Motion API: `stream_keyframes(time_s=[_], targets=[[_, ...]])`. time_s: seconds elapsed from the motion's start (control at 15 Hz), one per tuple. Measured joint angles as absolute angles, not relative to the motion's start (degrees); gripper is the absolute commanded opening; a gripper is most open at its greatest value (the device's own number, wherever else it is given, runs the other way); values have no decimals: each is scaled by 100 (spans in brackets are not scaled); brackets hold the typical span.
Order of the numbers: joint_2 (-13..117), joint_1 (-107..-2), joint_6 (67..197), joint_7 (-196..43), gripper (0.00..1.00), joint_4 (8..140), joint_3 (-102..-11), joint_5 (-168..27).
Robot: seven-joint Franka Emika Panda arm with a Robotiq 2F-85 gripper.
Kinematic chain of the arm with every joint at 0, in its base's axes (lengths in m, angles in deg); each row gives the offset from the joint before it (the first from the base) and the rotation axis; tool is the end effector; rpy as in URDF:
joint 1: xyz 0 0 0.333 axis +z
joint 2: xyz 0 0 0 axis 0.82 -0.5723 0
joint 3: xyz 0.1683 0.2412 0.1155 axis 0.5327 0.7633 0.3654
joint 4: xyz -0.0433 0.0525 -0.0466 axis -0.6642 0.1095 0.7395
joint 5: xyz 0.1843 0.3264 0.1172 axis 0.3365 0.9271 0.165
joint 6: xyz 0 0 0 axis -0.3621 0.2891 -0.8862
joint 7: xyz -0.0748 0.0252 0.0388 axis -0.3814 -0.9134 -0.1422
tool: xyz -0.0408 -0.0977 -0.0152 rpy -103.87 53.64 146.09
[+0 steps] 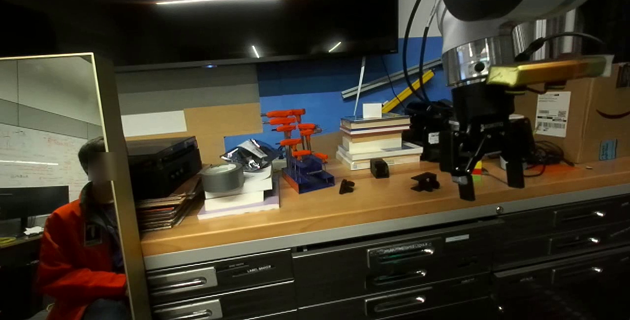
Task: Open the top middle drawer then remove two black objects from the drawer
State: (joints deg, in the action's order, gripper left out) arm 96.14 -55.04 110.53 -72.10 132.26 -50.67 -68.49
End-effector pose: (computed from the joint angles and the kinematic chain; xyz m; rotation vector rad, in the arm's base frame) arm 0.3610 0.0109 0.3884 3.0784 -0.1784 -0.2609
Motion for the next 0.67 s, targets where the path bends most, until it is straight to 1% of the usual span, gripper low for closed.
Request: stream_keyframes(time_s=[0.33, 0.67], targets=[[8812, -5583, 12151, -5491, 100, 13328, -4743, -6847], [8172, -5597, 13150, -3976, 100, 13424, -4660, -6803]])
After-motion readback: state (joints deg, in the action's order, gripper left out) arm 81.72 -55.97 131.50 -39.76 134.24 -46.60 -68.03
